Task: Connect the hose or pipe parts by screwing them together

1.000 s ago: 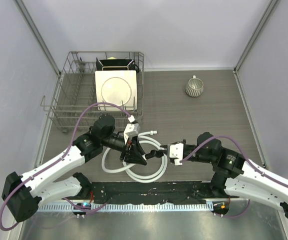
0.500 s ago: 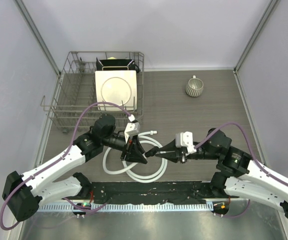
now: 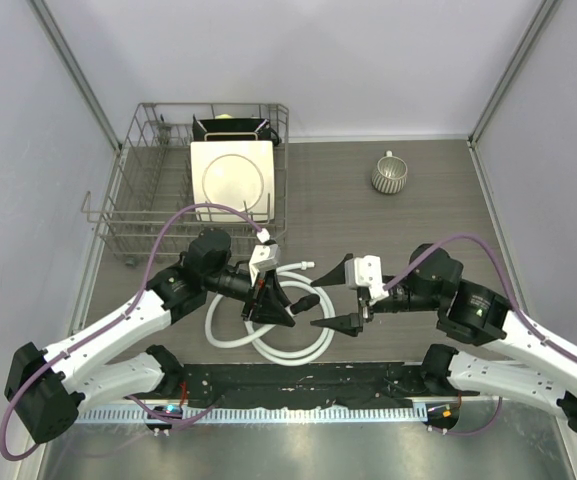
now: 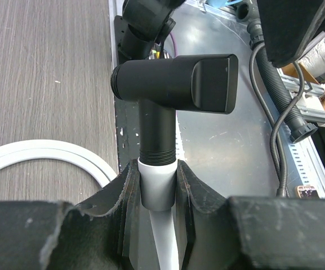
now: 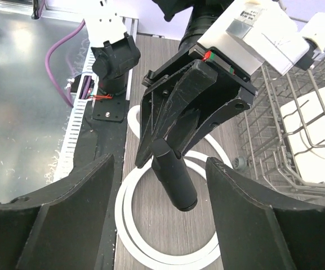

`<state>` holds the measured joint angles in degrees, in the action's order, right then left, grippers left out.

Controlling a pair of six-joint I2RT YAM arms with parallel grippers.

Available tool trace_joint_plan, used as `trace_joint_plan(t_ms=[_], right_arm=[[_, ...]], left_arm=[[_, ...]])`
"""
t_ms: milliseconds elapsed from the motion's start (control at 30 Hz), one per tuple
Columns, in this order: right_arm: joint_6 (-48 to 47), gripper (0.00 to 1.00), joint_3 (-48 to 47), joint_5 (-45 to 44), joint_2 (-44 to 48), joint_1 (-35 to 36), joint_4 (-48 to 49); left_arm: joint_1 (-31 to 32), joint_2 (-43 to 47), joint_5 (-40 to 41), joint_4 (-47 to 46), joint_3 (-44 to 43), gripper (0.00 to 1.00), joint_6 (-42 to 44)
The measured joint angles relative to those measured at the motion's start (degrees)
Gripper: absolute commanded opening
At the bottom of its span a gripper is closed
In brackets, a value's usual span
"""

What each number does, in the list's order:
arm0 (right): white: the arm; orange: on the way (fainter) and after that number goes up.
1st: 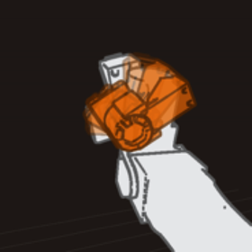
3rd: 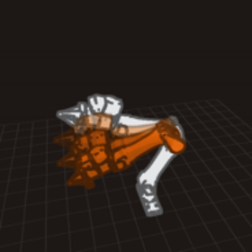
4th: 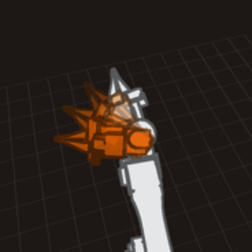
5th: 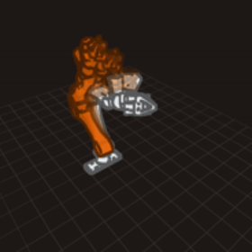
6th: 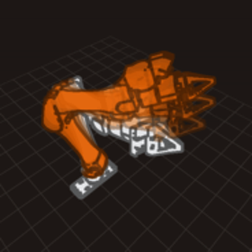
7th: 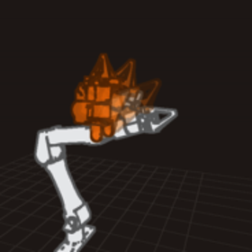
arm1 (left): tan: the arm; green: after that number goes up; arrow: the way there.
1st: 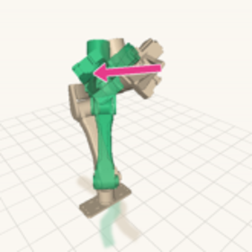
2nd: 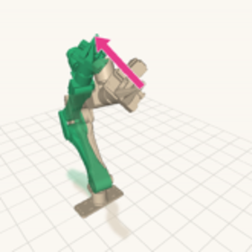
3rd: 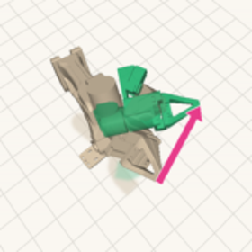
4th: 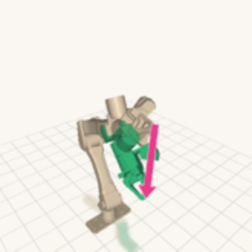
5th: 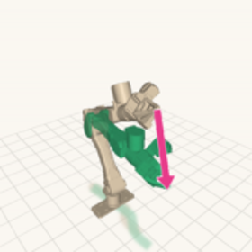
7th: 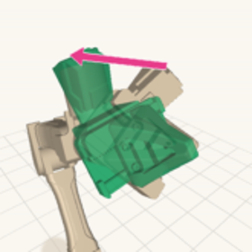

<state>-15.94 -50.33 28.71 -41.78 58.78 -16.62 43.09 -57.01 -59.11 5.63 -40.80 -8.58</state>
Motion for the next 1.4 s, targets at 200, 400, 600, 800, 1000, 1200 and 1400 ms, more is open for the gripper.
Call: trace_joint_plan(t_ms=[200, 400, 600, 800, 1000, 1200, 1400], right_arm=[[2.10, 0.65, -0.33, 0.66, -3.61, 0.00, 0.00], [8.20, 0.37, -0.33, -0.26, -8.07, 0.00, 1.73], [19.37, 0.05, -1.68, -6.40, -11.15, -0.07, 3.10], [33.55, 0.05, -4.94, -12.66, -16.31, -0.39, 0.20], [51.63, 0.32, -5.68, -18.71, -19.37, -1.20, -2.78], [62.88, 0.65, -3.39, -20.76, -18.71, -1.64, -3.06], [54.77, 0.82, -3.34, -20.76, -12.76, -1.62, -5.38]], left_arm=[[0.00, 0.00, -0.07, 0.00, 0.00, 0.00, 0.00], [0.00, 0.02, -0.02, 0.22, 0.00, 0.00, 0.17], [0.04, 1.42, 3.28, 1.31, 0.61, 0.00, 1.77], [0.07, 5.11, 10.78, 3.76, 2.08, 0.00, 4.09], [0.81, 6.54, 17.51, 7.80, 2.08, 0.00, 6.80], [0.76, 7.08, 20.61, 7.96, 2.05, 0.00, 8.24], [0.22, 7.04, 21.49, 7.34, 2.03, 0.00, 8.24]])
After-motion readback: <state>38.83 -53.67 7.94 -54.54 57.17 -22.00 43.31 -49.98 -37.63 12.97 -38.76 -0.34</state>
